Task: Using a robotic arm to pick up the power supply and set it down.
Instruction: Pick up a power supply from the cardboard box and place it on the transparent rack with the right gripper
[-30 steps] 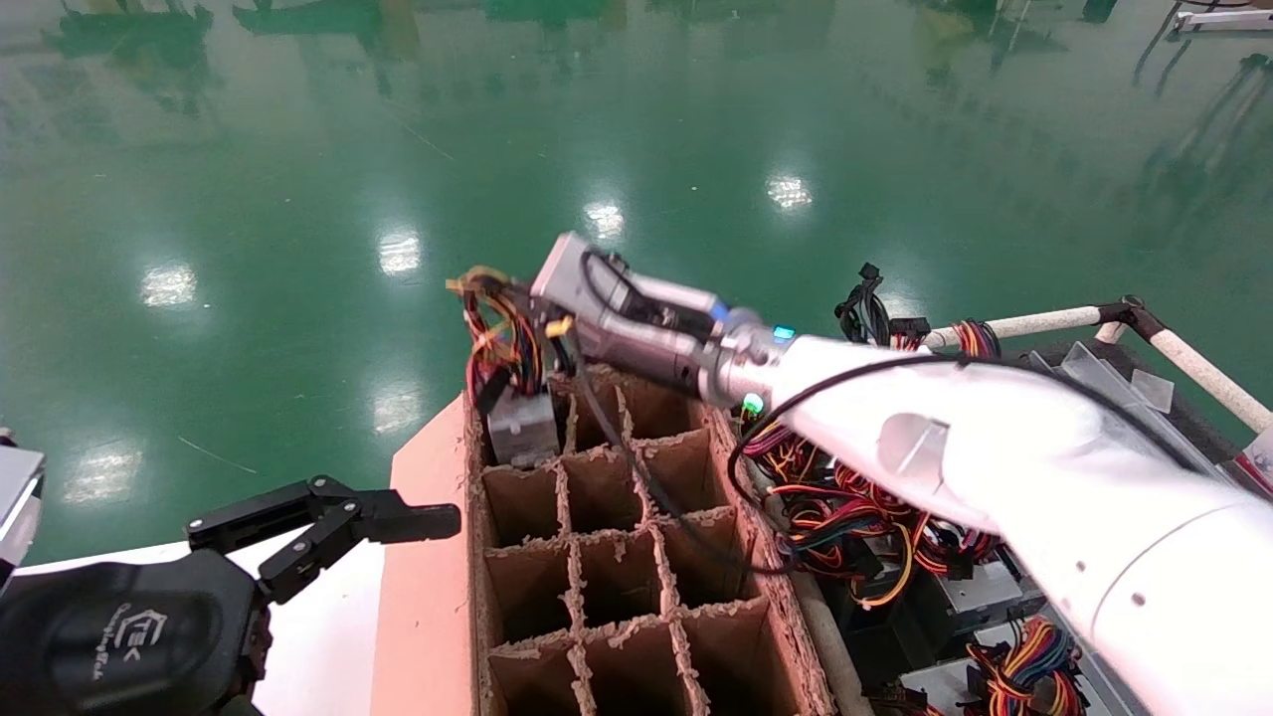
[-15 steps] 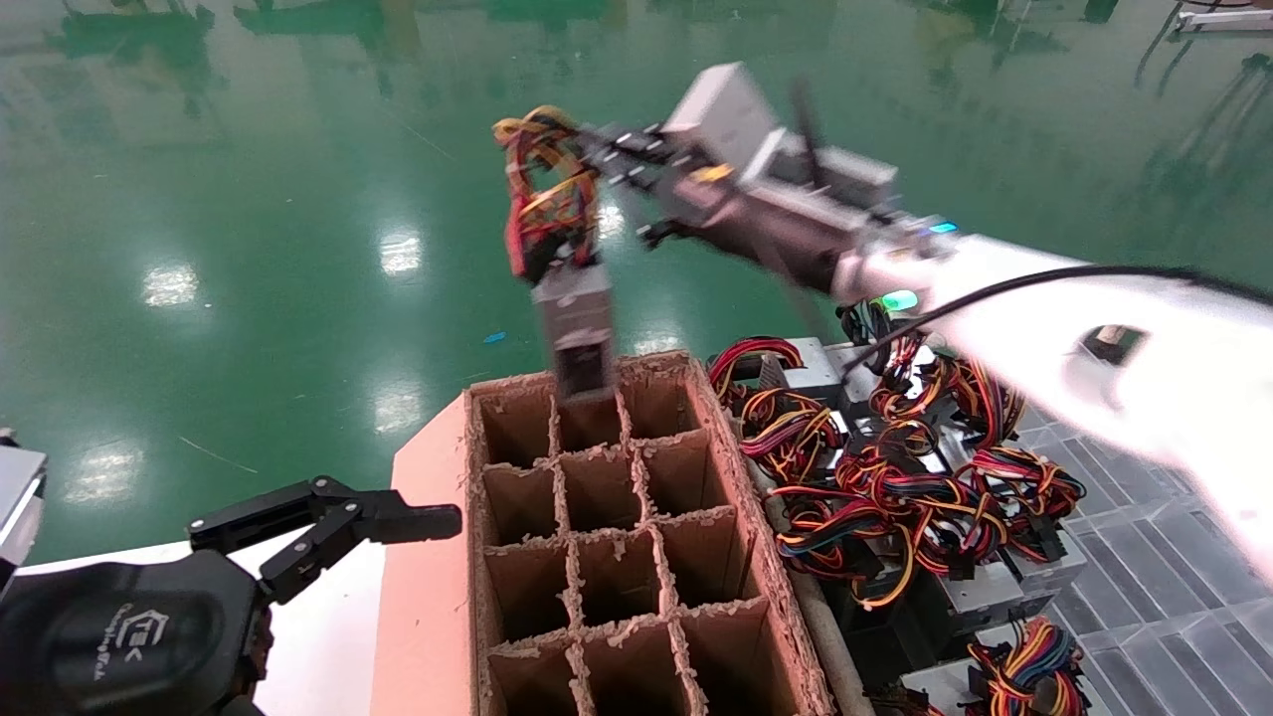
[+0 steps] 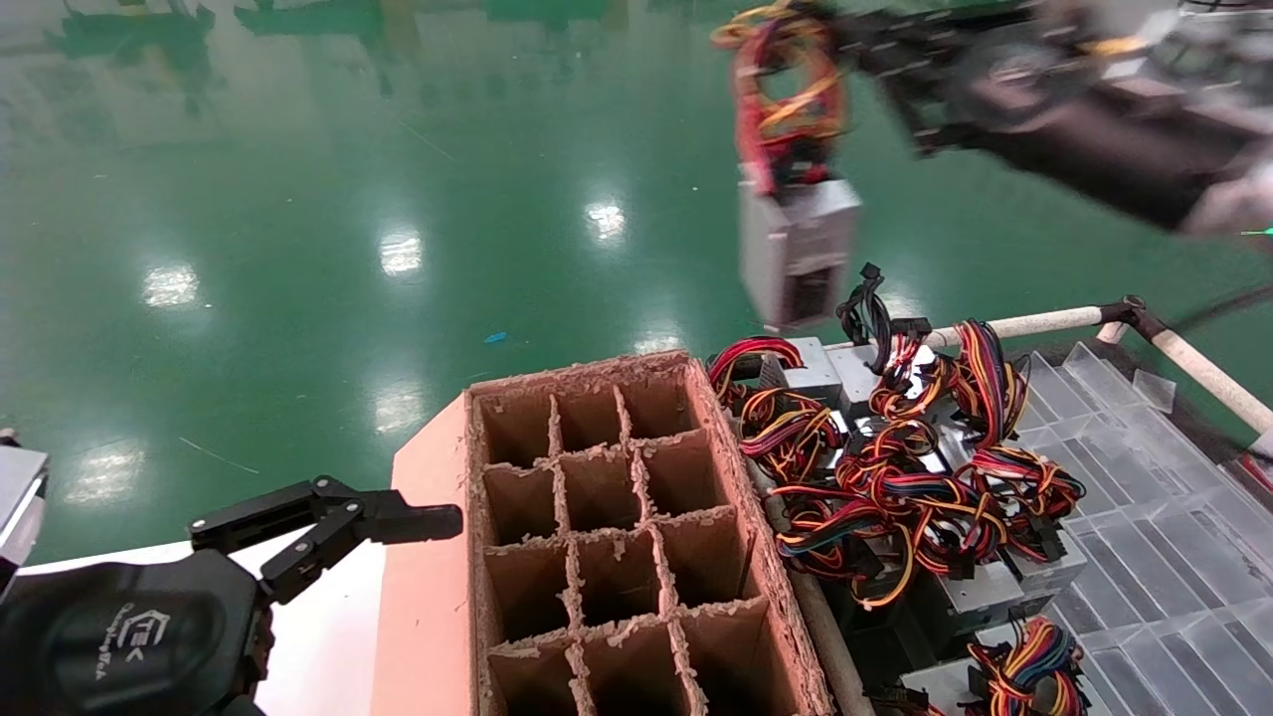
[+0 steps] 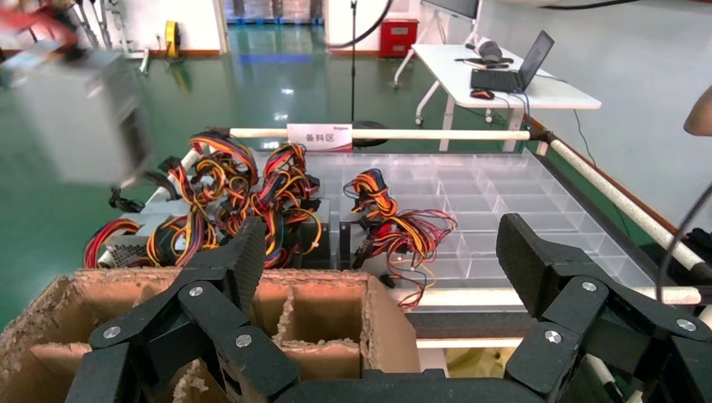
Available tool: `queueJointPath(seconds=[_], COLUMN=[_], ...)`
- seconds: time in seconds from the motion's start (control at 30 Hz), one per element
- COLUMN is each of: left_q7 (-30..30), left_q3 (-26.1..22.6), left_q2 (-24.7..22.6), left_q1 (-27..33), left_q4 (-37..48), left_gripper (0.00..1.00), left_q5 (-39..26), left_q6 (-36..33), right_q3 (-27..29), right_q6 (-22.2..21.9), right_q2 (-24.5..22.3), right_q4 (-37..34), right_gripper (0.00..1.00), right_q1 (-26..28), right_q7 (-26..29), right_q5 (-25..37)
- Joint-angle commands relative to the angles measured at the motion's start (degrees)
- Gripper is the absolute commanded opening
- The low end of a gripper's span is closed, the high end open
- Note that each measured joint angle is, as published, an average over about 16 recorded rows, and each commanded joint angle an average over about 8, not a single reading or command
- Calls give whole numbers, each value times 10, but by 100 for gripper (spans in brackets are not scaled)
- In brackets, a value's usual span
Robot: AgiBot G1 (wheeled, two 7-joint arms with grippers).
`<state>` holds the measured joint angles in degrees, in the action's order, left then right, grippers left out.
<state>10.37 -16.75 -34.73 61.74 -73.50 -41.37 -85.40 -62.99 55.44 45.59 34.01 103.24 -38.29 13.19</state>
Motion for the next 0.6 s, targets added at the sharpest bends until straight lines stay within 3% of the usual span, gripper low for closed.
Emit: queueJointPath(seconds=[0.03, 0.37, 0.6], left_q7=[0, 0, 0], left_q3=[0, 0, -1], left_q2=[0, 0, 0], left_q1=[0, 0, 0], left_q4=[0, 0, 0], left_gripper=[100, 100, 100], left_q5=[0, 0, 0], left_q6=[0, 0, 0], right_q3=[1, 0, -3], right_q6=[-3, -82, -119], right_q2=[-39, -232, -346], right_q4=[27, 210, 283], right_gripper=[0, 0, 0], right_q1=[4, -37, -77], right_q7=[13, 74, 90], right_q5=[0, -17, -49])
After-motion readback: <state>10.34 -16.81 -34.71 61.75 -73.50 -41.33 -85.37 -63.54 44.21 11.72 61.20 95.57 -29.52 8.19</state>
